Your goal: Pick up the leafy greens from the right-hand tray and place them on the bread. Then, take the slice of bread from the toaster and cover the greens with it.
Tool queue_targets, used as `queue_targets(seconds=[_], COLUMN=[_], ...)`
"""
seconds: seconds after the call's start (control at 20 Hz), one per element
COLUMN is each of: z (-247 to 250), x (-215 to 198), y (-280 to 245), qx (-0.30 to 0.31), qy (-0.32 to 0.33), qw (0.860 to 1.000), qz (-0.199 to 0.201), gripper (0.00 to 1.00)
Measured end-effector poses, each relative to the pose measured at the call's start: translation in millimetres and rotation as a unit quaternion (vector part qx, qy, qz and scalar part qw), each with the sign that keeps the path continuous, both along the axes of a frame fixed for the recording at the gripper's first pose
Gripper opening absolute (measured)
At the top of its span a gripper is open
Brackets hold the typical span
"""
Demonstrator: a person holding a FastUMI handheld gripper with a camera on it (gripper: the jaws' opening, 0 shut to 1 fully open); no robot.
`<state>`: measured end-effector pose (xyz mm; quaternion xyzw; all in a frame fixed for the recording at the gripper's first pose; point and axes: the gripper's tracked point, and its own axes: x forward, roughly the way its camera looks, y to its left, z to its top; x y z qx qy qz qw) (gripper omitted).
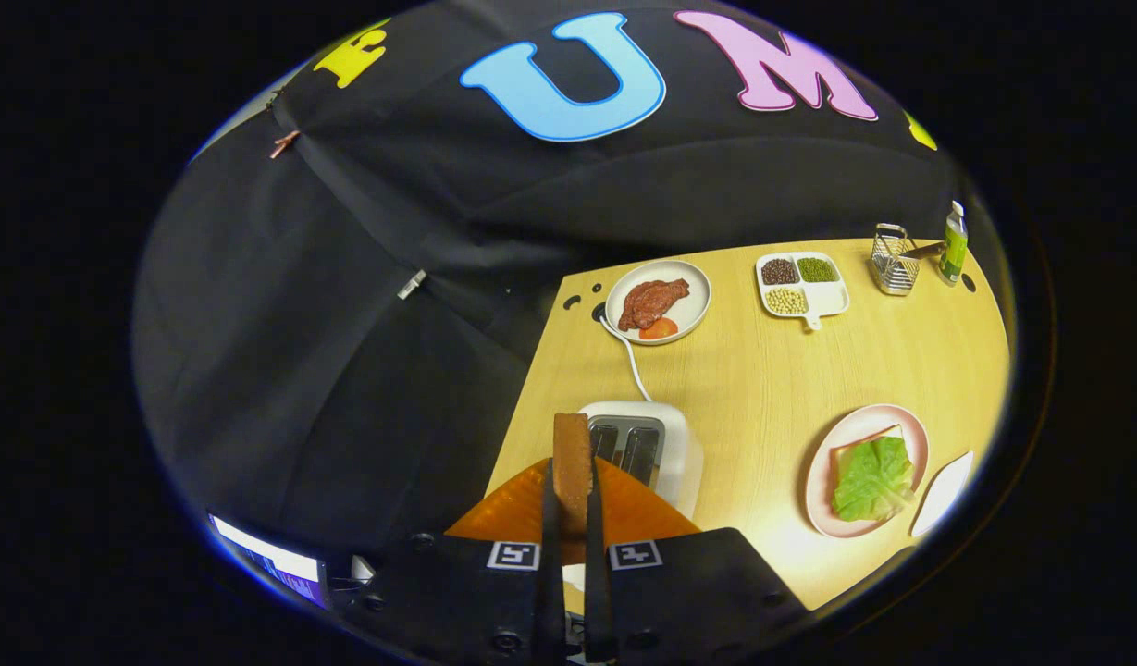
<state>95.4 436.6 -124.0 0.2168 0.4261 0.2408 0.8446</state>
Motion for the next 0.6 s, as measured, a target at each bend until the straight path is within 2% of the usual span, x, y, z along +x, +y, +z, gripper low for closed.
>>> queue_targets(seconds=[0.25, 0.6], z=[20.8, -5.8], x=[-4.5, -18.5], y=[-84.4, -207.4], qx=[-0.004, -0.066], qy=[-0.036, -0.052], qw=[0.999, 0.996], qz=[-0.011, -0.04], gripper=[0.13, 0.13])
